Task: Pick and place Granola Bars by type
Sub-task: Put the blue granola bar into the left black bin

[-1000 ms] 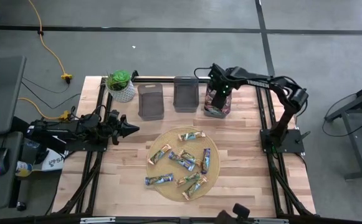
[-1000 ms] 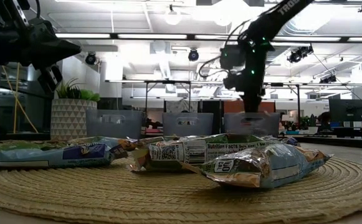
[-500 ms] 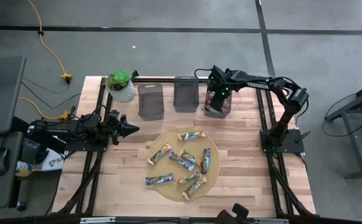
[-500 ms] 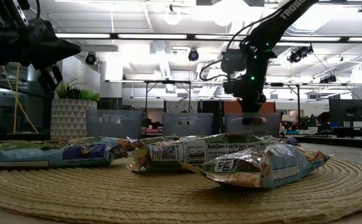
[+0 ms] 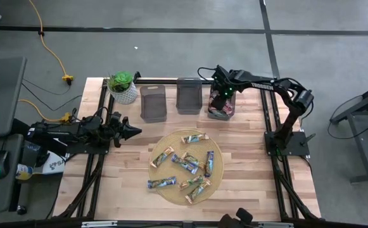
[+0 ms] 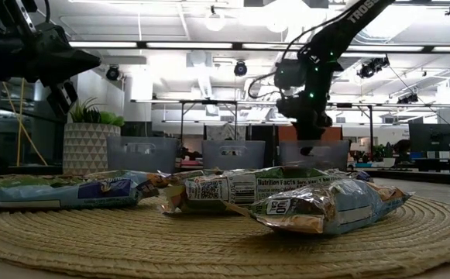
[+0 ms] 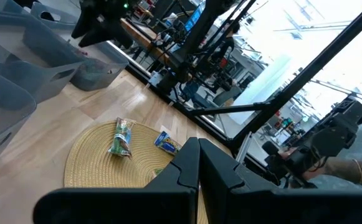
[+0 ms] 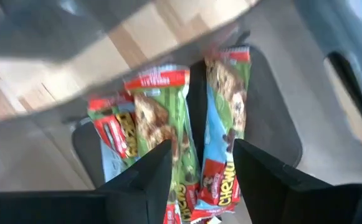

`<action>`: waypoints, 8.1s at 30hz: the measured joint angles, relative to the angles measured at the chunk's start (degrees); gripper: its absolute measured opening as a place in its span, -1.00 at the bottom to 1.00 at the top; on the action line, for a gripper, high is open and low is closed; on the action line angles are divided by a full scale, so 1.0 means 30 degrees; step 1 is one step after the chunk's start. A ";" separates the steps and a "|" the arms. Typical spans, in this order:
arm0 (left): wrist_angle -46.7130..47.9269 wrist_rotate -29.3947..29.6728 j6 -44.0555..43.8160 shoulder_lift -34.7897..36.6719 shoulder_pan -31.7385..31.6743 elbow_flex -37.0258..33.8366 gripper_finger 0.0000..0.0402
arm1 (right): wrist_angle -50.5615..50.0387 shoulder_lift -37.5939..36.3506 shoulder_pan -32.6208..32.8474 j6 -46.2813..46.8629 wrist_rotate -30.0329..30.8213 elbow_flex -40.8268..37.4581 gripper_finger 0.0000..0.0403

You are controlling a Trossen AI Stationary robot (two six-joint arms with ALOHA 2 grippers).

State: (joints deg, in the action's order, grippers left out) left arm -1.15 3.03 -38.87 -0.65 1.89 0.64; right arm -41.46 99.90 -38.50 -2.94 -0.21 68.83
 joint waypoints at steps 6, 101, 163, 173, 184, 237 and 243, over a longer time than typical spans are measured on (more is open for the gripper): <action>0.0000 0.0000 -0.0002 -0.0002 0.0000 0.0000 -1.00 | -0.1385 0.0000 0.0543 0.0515 0.0978 0.1913 -0.22; 0.0022 -0.0809 0.4401 -0.0007 0.0000 0.0576 -1.00 | -0.9712 0.1671 1.8331 2.6806 0.3426 0.8011 -0.01; 0.0456 -0.0801 0.4350 0.0000 0.0000 0.0663 -1.00 | -0.5672 0.7023 1.7588 3.3857 0.1723 0.5432 0.05; 0.0459 -0.0801 0.4355 0.0000 0.0000 0.0663 -1.00 | -0.5629 0.7016 1.7581 3.3599 0.1959 0.5425 -0.31; 0.0454 -0.0801 0.4357 0.0000 0.0000 0.0663 -1.00 | -0.5613 0.6958 1.7581 3.3325 0.2090 0.5396 -0.53; 0.0459 -0.0809 0.4361 -0.0007 0.0000 0.0663 -1.00 | 1.0358 0.0095 1.1428 1.4193 0.3344 0.5396 -0.65; 0.0459 -0.0809 0.4360 -0.0007 0.0000 0.0656 -1.00 | 1.3267 0.0087 0.9378 1.1834 0.1579 0.5396 -0.65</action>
State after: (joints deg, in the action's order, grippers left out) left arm 0.23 0.60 -25.79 -0.67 1.89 2.61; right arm -1.66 100.16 -10.37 32.56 4.53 85.01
